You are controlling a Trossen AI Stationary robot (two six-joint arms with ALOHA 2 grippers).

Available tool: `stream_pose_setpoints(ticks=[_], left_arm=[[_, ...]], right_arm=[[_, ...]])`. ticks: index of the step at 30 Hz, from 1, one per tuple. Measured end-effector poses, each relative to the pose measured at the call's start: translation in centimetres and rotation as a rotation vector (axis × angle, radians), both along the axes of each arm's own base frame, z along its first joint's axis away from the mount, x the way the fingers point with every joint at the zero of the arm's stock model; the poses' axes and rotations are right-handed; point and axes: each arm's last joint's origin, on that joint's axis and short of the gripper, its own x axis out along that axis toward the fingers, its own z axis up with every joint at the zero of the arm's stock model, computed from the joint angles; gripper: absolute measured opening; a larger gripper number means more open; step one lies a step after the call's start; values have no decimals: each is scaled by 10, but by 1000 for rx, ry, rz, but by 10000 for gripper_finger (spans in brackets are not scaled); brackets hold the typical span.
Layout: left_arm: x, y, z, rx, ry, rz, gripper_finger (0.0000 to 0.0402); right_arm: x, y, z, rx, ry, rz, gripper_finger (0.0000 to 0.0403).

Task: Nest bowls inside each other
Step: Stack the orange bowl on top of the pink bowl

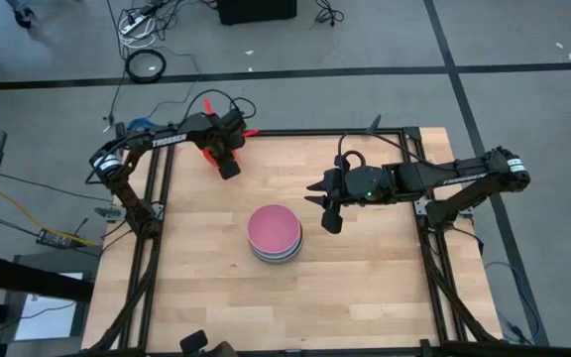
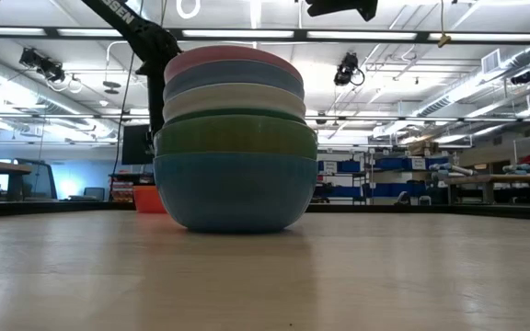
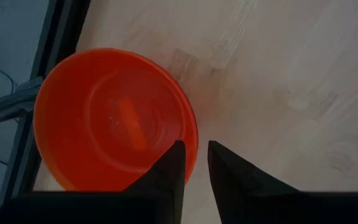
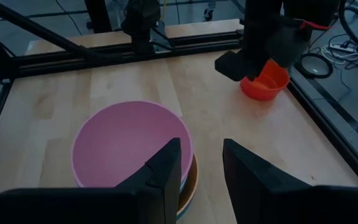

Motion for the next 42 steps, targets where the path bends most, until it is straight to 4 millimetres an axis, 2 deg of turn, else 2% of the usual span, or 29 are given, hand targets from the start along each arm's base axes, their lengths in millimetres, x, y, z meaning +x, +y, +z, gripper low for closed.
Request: stream_pose_setpoints(ticks=[37, 42], left_arm=[[-3, 1, -7, -9, 8, 3, 75], [-3, 1, -8, -16, 1, 6, 62]], right_arm=[[0, 0, 0, 7, -2, -2, 106], [0, 1, 0, 7, -2, -1, 106]])
